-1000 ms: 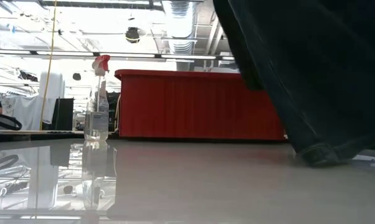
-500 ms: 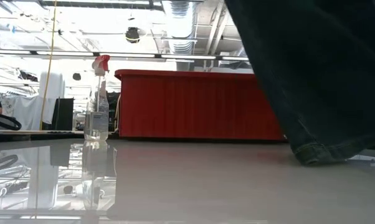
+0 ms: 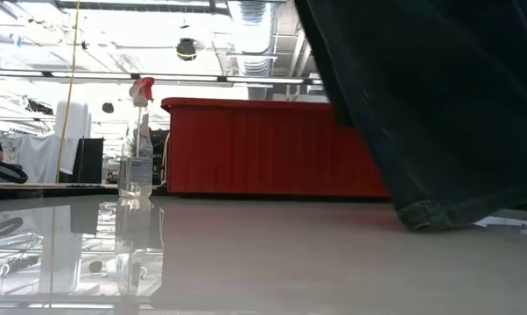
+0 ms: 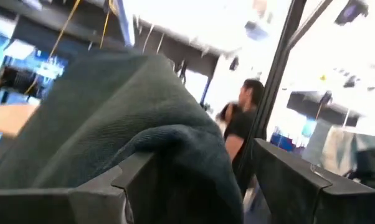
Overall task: Fold Laundry from Bin
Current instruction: Fold the dark blue pants
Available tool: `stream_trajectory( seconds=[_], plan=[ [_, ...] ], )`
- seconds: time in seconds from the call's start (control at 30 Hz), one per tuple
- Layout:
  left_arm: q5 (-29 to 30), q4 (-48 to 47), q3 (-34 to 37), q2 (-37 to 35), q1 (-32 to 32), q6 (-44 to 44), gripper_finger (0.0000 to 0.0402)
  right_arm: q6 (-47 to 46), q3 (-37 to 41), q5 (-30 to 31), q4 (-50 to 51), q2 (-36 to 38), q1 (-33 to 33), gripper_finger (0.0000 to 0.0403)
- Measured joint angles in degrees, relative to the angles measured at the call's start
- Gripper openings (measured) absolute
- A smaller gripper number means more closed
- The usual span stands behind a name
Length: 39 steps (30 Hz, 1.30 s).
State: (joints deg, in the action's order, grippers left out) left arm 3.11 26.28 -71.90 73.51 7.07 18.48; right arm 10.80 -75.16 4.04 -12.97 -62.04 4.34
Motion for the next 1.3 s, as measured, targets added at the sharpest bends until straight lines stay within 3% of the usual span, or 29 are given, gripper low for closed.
stream_trajectory(
  seconds=[0.33,0.57,0.7,0.87,1.3],
  plan=[
    [0.06,-10.45,-9.86,8.27,-0.33,1.02,0.0229,0.18,0.07,0.45,1.20,-1.85,-1.13,0.0019],
    [0.67,-7.47,-10.47,8.27,-0.37,0.04,0.0225,-0.69,0.07,0.43,0.75,-0.87,-0.27,0.0019],
    [0.60,-5.96,-10.64,8.27,-0.37,-1.88,0.0170,-2.60,0.07,0.00,1.48,-0.90,0.39,0.0019],
    [-1.57,-6.89,-13.24,8.22,-0.35,-4.09,0.0023,-4.37,0.04,-1.14,3.21,-0.42,1.60,0.0028],
    [4.07,-13.66,-20.30,7.61,-0.35,-6.97,0.0006,-5.08,-0.02,-1.06,19.02,4.36,1.88,0.0089]
  ],
)
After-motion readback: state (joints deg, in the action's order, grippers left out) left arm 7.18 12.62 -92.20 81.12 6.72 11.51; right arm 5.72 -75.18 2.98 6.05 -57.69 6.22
